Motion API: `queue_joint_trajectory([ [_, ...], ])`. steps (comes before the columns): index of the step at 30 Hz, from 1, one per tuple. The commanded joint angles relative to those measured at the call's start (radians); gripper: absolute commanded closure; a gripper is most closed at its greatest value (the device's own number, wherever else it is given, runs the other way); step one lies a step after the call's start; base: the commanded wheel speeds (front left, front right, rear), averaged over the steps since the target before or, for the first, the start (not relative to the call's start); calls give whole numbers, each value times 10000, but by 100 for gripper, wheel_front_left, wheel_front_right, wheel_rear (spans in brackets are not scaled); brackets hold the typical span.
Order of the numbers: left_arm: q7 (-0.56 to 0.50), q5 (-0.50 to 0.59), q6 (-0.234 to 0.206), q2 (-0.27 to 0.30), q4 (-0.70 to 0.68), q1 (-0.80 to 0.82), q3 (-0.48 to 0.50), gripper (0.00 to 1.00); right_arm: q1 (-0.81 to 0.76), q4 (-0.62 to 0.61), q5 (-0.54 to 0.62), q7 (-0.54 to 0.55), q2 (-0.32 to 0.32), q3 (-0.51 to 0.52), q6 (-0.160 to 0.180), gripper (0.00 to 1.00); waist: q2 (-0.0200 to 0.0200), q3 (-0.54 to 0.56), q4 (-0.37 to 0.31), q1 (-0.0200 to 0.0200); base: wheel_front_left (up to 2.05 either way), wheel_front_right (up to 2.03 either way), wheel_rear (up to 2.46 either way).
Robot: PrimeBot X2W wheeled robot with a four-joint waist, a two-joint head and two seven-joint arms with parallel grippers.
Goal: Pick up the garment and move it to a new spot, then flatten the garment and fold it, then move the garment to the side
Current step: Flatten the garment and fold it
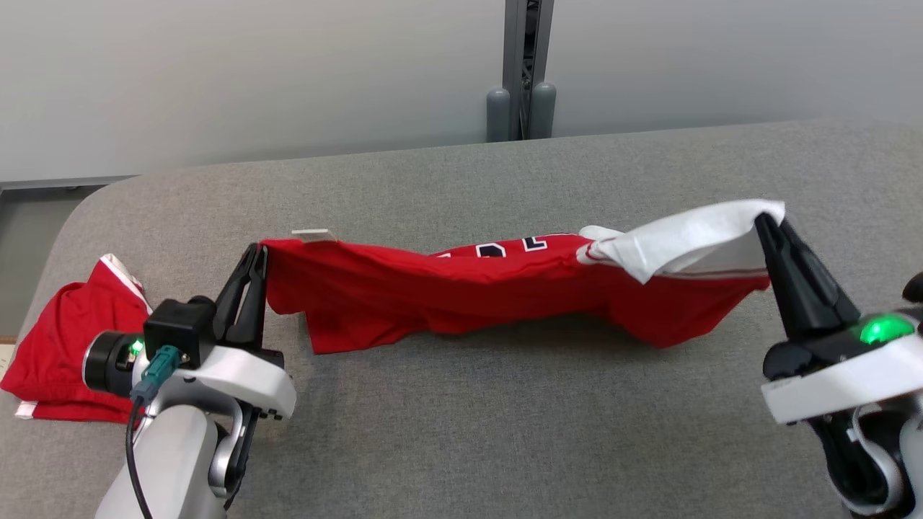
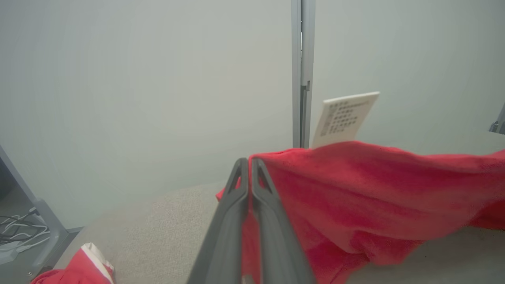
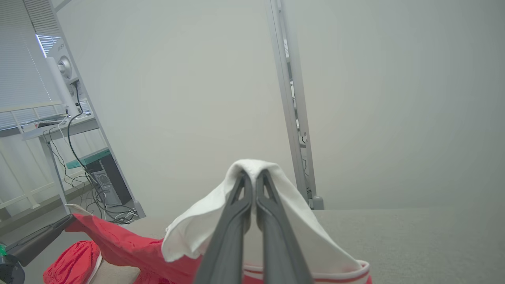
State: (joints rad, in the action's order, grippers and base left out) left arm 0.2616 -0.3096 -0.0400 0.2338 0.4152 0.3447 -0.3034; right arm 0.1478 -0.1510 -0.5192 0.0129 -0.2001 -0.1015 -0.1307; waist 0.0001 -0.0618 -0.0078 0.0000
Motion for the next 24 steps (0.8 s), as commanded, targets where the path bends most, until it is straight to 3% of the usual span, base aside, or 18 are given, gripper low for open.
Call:
queue_joint_trajectory([
  [1, 49, 5, 30, 10, -109, 275, 43, 100, 283, -54, -102, 95, -98, 64, -1, 100, -1, 75, 11, 0, 0, 0, 0],
  [14, -706, -238, 478, 315, -543, 2157, 78, 100, 4415, 1140, -354, 1131, -919, -256, -1, 100, -1, 545, 98, 0, 0, 0, 0],
  [24, -1691, -385, 762, 356, -245, 3861, -49, 100, 7472, 3242, -512, 1288, -1649, -1076, -1, 100, -1, 699, 241, 0, 0, 0, 0],
])
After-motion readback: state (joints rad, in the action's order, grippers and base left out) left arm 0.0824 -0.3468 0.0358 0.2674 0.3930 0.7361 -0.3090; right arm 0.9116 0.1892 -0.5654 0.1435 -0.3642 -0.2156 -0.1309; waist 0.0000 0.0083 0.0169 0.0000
